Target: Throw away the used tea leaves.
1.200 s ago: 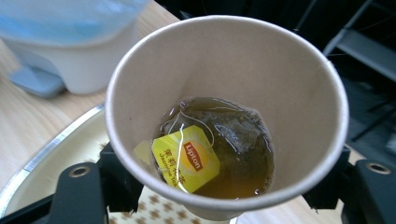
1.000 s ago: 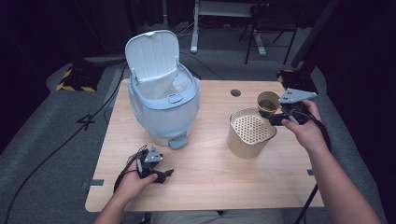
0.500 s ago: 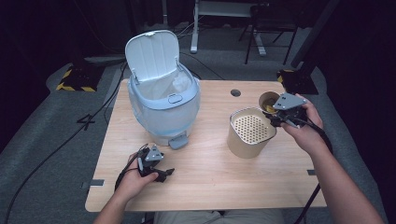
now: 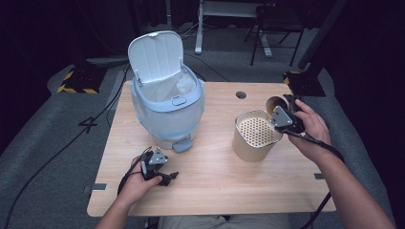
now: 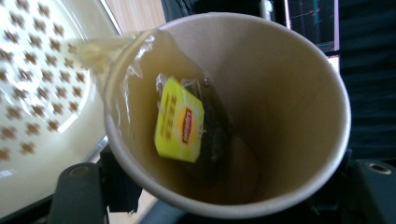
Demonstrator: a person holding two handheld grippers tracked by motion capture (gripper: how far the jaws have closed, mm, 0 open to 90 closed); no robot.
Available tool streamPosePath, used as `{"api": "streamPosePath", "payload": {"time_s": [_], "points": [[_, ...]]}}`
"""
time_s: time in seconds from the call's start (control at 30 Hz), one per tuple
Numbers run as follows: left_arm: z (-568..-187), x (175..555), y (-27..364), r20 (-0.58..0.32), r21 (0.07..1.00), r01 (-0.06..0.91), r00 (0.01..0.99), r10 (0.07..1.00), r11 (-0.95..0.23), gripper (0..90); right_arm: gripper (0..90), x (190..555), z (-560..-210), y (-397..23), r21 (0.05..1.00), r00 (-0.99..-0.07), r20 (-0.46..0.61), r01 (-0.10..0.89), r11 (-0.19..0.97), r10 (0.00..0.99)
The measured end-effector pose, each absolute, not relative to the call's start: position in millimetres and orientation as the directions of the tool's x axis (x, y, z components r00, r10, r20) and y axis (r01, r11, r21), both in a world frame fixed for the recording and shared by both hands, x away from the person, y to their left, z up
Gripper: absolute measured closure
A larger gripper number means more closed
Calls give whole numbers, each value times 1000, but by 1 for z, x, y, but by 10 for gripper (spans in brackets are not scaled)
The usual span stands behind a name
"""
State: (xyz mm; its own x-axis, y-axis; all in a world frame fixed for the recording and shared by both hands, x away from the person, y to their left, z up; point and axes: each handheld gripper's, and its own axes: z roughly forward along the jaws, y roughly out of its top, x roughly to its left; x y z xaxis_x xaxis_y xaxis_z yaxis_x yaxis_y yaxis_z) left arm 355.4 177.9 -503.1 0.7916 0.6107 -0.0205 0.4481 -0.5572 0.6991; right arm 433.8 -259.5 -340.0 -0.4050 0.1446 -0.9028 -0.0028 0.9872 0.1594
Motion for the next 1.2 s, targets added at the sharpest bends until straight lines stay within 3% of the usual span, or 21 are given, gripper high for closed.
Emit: {"api": "streamPosePath", "payload": {"time_s": [0.5, 0.6, 0.9, 1.2], "points": [[-503, 356, 177, -20, 700, 449, 790, 613, -555, 237, 293, 429, -351, -247, -173, -235, -957, 3, 985, -167], [-503, 356, 177, -20, 700, 449, 790, 613, -555, 237, 293, 427, -357, -242, -313, -156, -939, 20, 950, -306], [-503, 356, 177, -20, 700, 449, 790, 613, -556, 237, 293, 424, -364, -235, -501, -28, -866, 61, 863, -500], [-503, 356, 177, -20, 700, 449, 790, 613, -555, 237, 293, 422, -365, -231, -577, 45, -812, 88, 812, -582]]}}
